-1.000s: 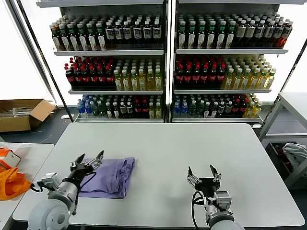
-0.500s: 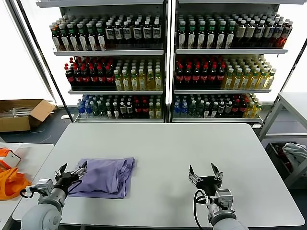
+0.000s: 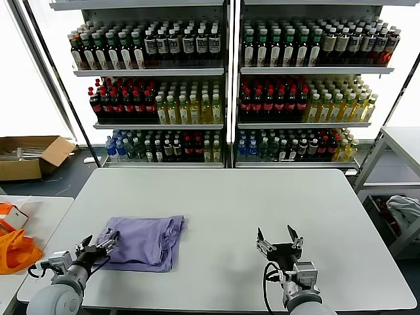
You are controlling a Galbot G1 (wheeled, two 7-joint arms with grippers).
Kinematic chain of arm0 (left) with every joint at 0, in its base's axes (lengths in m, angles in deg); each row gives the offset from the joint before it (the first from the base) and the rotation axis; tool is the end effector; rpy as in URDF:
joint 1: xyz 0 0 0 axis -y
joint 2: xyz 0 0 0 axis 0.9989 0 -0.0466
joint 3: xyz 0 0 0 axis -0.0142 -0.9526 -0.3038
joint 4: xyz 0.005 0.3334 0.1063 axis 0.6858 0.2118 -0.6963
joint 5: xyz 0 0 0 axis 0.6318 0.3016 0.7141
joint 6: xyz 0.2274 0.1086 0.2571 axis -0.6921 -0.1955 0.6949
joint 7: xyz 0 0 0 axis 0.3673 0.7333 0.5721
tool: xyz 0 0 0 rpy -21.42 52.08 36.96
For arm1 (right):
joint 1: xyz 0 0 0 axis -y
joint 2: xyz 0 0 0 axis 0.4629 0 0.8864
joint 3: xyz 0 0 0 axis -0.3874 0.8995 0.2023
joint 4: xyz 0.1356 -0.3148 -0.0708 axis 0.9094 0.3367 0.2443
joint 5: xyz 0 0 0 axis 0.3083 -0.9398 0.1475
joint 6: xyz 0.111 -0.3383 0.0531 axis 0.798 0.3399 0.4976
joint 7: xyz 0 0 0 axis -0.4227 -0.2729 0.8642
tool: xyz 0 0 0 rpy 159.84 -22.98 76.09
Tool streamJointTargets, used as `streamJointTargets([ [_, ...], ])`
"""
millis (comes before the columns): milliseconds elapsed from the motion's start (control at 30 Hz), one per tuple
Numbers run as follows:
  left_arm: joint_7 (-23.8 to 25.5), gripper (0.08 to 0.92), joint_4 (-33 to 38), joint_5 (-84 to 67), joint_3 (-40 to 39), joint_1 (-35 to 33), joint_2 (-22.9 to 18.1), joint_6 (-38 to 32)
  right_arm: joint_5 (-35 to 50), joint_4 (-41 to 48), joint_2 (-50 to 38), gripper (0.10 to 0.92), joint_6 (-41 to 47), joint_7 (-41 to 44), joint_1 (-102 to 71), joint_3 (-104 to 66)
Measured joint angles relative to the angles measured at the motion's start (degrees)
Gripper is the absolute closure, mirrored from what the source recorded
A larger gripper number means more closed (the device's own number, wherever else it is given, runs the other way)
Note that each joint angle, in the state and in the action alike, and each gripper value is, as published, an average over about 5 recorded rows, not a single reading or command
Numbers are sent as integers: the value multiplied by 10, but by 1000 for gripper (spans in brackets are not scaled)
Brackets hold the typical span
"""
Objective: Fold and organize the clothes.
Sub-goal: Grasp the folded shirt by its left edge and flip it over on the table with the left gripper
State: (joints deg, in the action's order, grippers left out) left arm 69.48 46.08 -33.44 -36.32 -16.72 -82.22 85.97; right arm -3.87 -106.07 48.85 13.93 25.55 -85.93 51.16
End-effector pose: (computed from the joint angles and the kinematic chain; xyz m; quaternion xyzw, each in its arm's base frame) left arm 0.2548 0.1619 -0.3081 0.0378 -0.9676 0.0573 0.2431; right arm 0.2011 0.0205 -0.2451 0.0225 -0.9868 0.0256 0.1585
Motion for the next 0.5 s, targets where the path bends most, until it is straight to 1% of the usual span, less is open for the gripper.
streamJointTargets([
  [133, 9, 180, -9, -4, -4, 2, 0, 5, 0, 0, 0, 203, 0, 0, -2, -1],
  [267, 17, 238, -15, -7, -7, 3, -1, 7, 0, 0, 0, 203, 0, 0, -3, -2],
  [367, 21, 314, -19, -9, -7, 5, 0, 7, 0, 0, 0, 203, -1, 0, -1, -2],
  [500, 25, 444, -22, -13, -7, 3, 1, 7, 0, 1, 0, 203, 0, 0, 2, -2],
])
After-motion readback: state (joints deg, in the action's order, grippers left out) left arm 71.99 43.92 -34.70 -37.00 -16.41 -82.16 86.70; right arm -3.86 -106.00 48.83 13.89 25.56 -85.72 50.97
